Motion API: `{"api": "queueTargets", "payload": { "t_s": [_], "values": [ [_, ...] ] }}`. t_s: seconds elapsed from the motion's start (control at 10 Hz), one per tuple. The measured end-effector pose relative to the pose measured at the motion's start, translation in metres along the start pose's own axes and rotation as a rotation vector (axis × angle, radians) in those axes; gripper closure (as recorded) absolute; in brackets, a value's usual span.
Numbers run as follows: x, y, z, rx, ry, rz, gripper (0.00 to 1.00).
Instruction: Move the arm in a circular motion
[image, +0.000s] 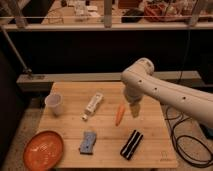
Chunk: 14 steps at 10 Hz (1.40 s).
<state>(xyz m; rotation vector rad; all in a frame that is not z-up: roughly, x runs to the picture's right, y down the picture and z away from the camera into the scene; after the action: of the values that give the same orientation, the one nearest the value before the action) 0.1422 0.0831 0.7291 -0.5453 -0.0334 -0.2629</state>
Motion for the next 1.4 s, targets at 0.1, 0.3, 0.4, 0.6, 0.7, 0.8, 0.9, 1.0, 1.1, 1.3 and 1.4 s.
{"api": "queueTargets", "payload": {
  "t_s": [0.1, 0.3, 0.4, 0.6, 0.7, 0.8, 0.9, 1.0, 1.1, 1.3, 1.4],
  "values": [
    [-0.002, 0.001, -0.001, 0.000, 0.002, -0.009, 0.20],
    [-0.006, 0.003, -0.002, 0.001, 0.005, -0.021, 0.20],
    [-0.011, 0.003, -0.003, 0.001, 0.006, -0.040, 0.20],
    [-0.020, 0.003, -0.004, 0.001, 0.007, -0.068, 0.20],
    [-0.024, 0.003, -0.004, 0.000, 0.010, -0.080, 0.20],
    [-0.034, 0.001, -0.006, 0.004, 0.009, -0.095, 0.20],
    [-0.038, 0.002, -0.006, 0.003, 0.007, -0.121, 0.20],
    [-0.038, 0.005, -0.006, -0.003, 0.009, -0.140, 0.20],
    [-0.042, 0.003, -0.005, -0.001, 0.005, -0.145, 0.20],
    [-0.038, 0.003, -0.005, 0.003, -0.002, -0.126, 0.20],
    [-0.034, -0.002, -0.006, 0.009, -0.007, -0.110, 0.20]
  ]
}}
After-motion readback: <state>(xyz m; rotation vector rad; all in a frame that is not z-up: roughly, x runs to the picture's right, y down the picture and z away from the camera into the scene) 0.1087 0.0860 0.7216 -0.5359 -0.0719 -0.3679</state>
